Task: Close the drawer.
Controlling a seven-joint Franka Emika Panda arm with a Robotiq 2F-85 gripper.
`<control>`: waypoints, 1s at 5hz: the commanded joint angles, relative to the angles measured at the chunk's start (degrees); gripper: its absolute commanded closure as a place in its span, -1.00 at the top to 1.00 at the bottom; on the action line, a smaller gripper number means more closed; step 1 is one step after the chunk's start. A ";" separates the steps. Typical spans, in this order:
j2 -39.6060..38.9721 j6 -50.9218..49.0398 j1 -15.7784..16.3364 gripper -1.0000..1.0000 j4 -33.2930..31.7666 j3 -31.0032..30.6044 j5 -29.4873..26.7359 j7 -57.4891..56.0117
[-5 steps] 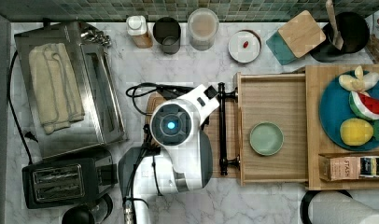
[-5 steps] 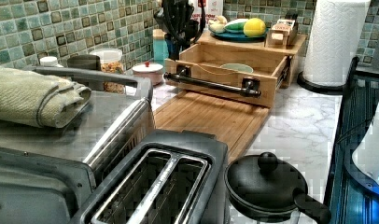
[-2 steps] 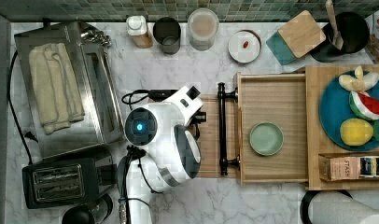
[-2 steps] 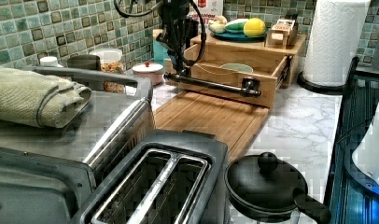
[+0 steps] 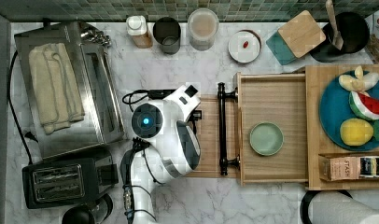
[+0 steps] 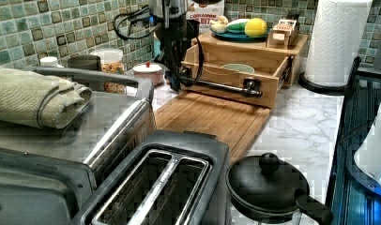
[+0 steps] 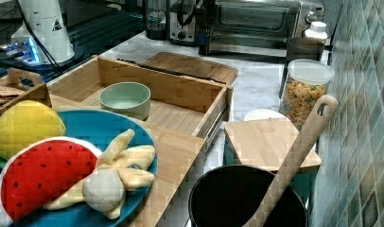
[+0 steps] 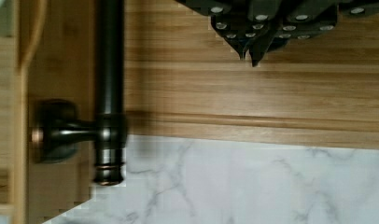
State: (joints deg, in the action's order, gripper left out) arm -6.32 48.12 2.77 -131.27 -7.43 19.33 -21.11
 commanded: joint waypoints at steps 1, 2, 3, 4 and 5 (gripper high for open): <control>-0.07 1.45 -1.54 -1.00 -1.54 1.01 1.03 -4.62; -1.52 2.06 -2.58 -1.00 -0.97 1.30 0.64 -7.67; -3.96 0.68 -4.11 -1.00 0.68 1.59 -2.38 -12.21; -4.29 0.50 -4.83 -1.00 0.62 2.17 -3.27 -13.88; -1.51 3.07 -4.19 -1.00 -2.20 2.99 -0.58 -11.09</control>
State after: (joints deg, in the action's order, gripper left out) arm -10.57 48.01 1.01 -133.50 -6.64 19.01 -32.59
